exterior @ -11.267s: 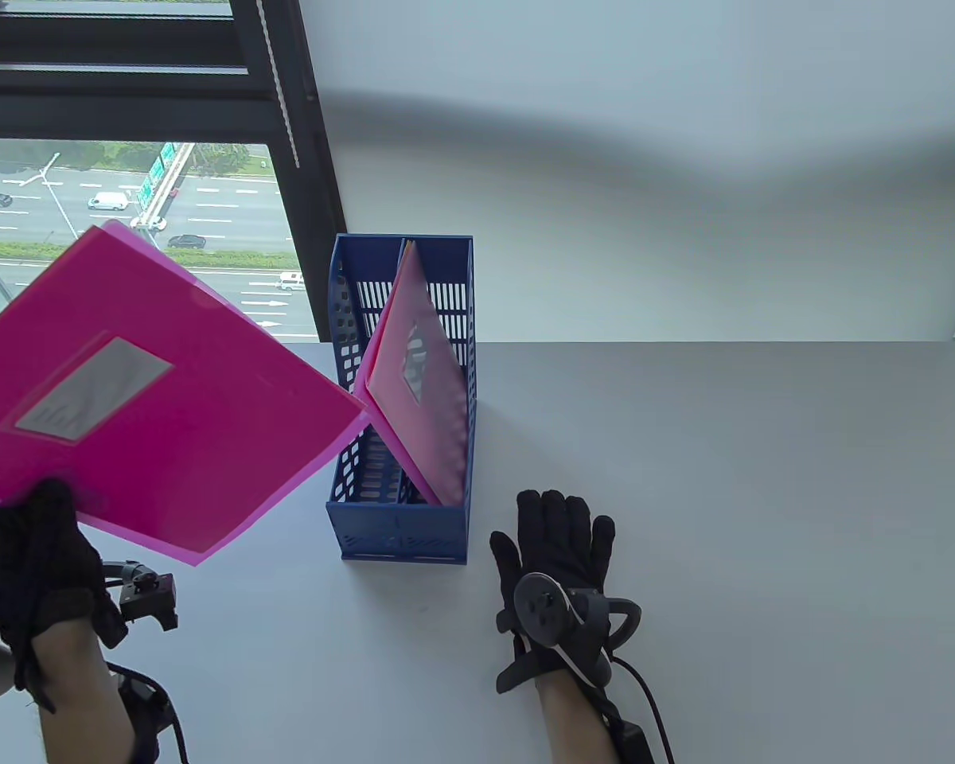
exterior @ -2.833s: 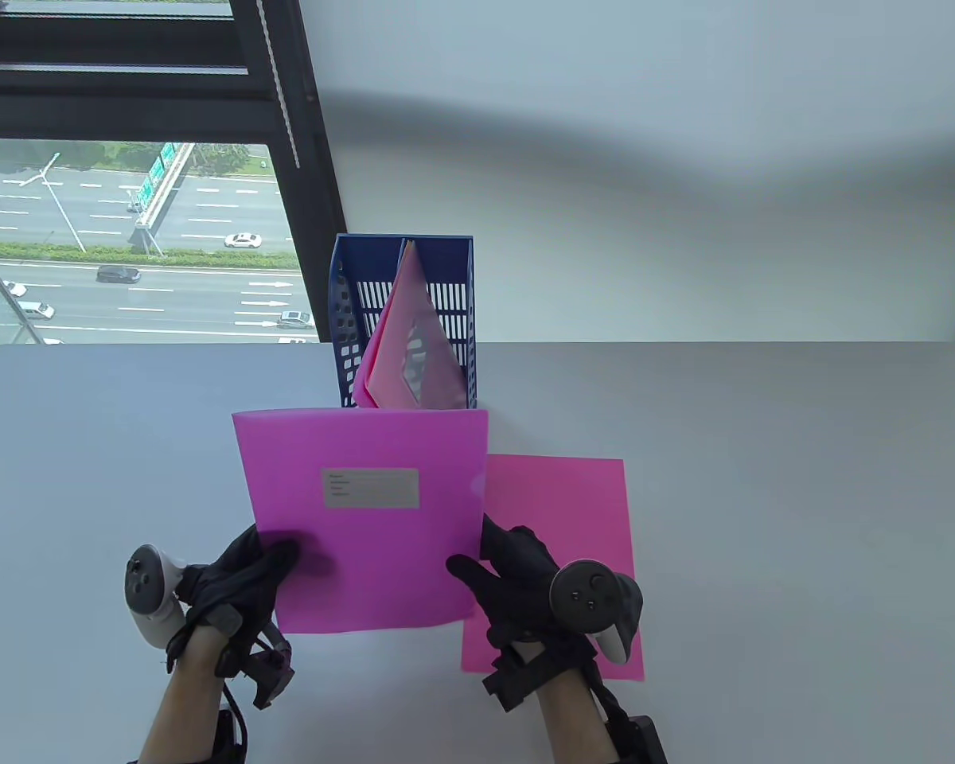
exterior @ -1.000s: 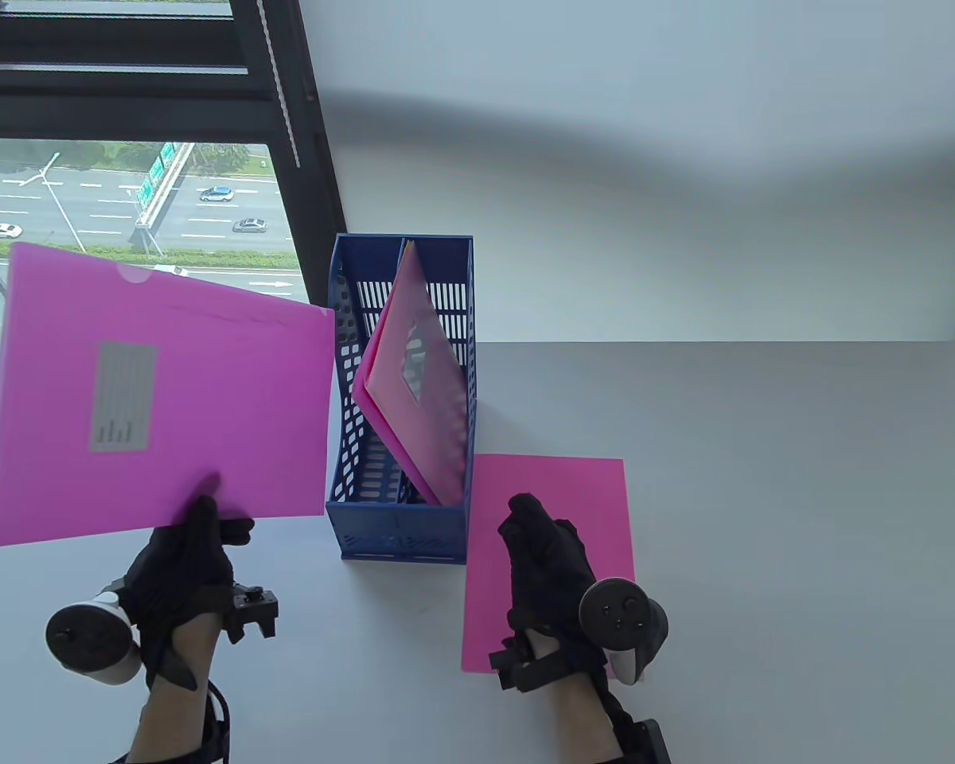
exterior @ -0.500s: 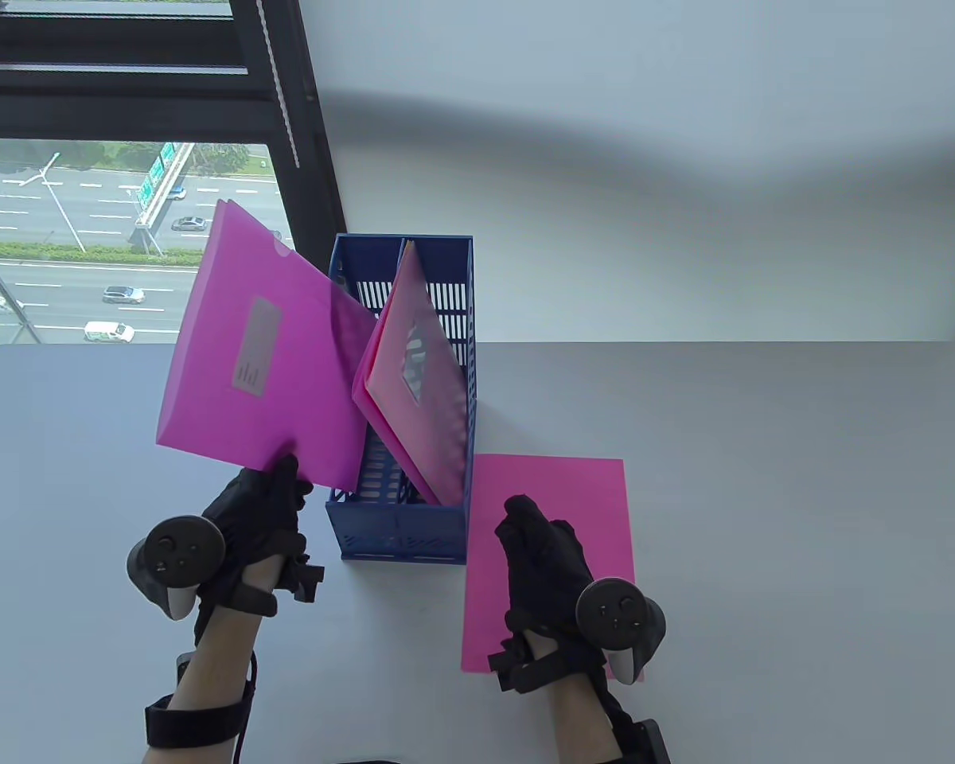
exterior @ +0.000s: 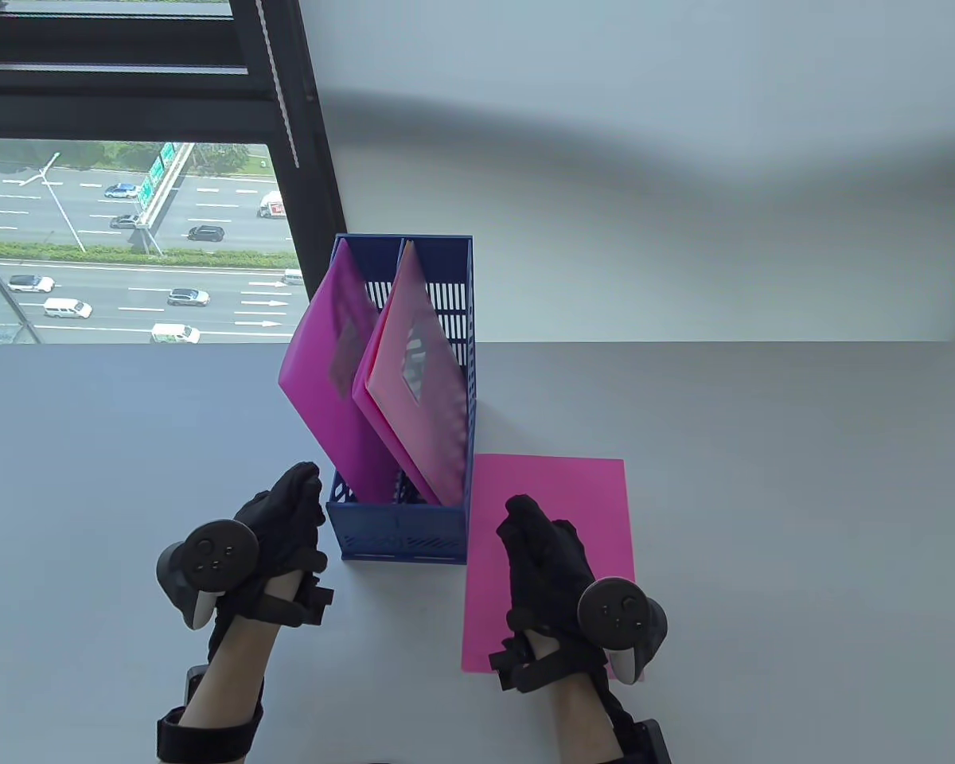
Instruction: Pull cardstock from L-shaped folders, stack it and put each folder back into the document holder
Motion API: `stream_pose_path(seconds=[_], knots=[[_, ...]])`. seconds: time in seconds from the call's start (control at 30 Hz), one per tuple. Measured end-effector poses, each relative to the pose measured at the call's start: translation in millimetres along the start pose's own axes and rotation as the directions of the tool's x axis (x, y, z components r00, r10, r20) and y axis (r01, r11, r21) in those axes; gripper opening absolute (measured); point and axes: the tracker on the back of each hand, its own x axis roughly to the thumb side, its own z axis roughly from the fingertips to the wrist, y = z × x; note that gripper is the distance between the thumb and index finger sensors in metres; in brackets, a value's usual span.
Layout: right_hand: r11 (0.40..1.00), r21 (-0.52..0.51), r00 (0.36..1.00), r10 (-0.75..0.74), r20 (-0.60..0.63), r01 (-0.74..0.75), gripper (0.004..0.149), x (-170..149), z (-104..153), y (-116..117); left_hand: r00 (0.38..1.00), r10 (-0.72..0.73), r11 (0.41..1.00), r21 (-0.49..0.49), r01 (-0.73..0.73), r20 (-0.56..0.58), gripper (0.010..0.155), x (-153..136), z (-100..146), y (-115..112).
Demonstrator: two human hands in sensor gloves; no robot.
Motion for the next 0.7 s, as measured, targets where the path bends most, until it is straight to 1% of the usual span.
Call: stream_pose_path(seconds=[0.1, 0.23, 0.33, 0.4, 0.43, 0.57, 0.63, 0.7], knots=[[1.0, -0.001, 1.0, 0.005, -0.004, -0.005, 0.045, 0, 0, 0, 0.999, -0.038, 0.999, -0.002, 0.038, 0.018, 0.046, -2, 10, 5], [0.999, -0.023, 0.999, 0.049, 0.002, -0.049, 0.043, 2, 1, 1, 0.998, -0.059, 0.998, 0.003, 0.059, 0.029, 0.045, -5, 25, 12], [0.996, -0.031, 0.996, 0.088, 0.012, -0.088, 0.042, 5, 1, 3, 0.995, -0.096, 0.995, 0.008, 0.095, 0.042, 0.045, -7, 37, 13], [0.992, -0.034, 0.992, 0.124, 0.02, -0.123, 0.041, 7, 2, 6, 0.992, -0.113, 0.994, 0.007, 0.112, 0.056, 0.044, -9, 41, 11], [0.986, -0.038, 0.986, 0.163, 0.021, -0.162, 0.04, 10, 1, 9, 0.991, -0.121, 0.993, -0.008, 0.122, 0.065, 0.044, -8, 43, 10], [0.952, -0.045, 0.953, 0.303, 0.023, -0.302, 0.04, 24, -7, 16, 0.979, -0.17, 0.985, 0.0, 0.172, 0.115, 0.044, -4, 47, 10], [0.939, -0.044, 0.939, 0.342, 0.031, -0.341, 0.044, 35, -13, 21, 0.976, -0.182, 0.983, 0.013, 0.182, 0.123, 0.044, -4, 47, 10], [0.919, -0.042, 0.919, 0.393, 0.033, -0.391, 0.047, 47, -21, 28, 0.976, -0.176, 0.984, 0.002, 0.178, 0.128, 0.044, -5, 48, 9]])
